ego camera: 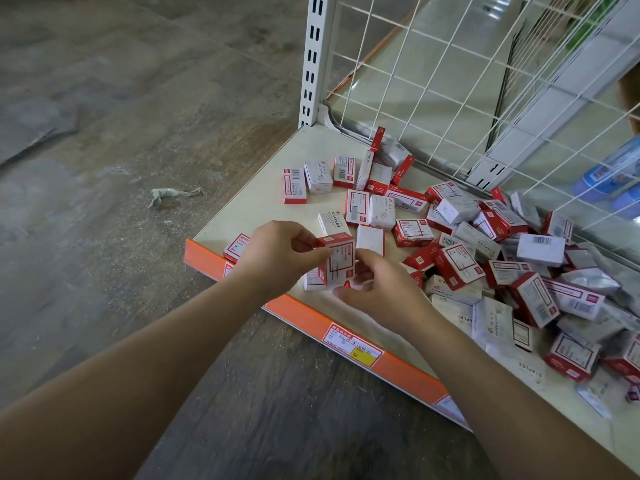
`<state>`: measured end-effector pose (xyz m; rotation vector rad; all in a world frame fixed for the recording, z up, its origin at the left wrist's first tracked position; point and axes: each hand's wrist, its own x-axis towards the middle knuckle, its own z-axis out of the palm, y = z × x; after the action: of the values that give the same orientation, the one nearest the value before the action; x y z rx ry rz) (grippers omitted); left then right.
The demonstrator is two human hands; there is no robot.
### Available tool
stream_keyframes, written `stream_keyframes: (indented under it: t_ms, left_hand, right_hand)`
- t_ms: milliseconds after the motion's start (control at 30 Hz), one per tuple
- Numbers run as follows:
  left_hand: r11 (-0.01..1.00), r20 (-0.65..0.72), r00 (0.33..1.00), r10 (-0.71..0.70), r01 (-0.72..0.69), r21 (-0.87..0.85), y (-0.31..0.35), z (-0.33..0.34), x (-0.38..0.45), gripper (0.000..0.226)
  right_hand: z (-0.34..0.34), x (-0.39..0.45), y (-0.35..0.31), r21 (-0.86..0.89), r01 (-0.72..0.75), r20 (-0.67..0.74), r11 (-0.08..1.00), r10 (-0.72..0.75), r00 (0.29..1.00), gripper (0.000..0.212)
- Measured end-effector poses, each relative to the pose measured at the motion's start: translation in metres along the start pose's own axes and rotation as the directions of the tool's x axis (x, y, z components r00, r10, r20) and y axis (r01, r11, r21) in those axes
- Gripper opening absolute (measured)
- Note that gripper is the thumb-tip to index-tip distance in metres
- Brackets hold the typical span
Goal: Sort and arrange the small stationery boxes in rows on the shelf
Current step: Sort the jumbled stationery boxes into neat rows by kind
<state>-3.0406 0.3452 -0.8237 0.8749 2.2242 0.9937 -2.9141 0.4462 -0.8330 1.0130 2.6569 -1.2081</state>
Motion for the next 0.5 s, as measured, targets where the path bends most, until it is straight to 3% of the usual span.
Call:
stream_keyframes:
  t_ms: [133, 300, 500]
  left_hand:
    - [0.993, -0.052, 0.995, -0.08, 0.075, -0.089, 0.003, 0.003, -0.001, 0.019]
    - [0.98, -0.038, 0.991, -0.131, 0.124, -0.153, 0.0, 0.007, -0.002, 0.022]
    - [0.998, 0.024, 1.0, -0.005, 0.006, -0.062, -0.01, 0.007, -0.008, 0.04]
  right_hand:
    - [0.003, 0.0, -0.002, 0.025, -0.015, -0.049, 1.0, 0.016, 0.999, 0.05]
    - [0.005, -0.002, 0.002, 0.03, 0.058, -0.136, 0.998, -0.053, 0.989, 0.043]
    - [-0.013, 0.003, 0.006, -0.102, 0.178, -0.204, 0.979, -0.196, 0.959, 0.043]
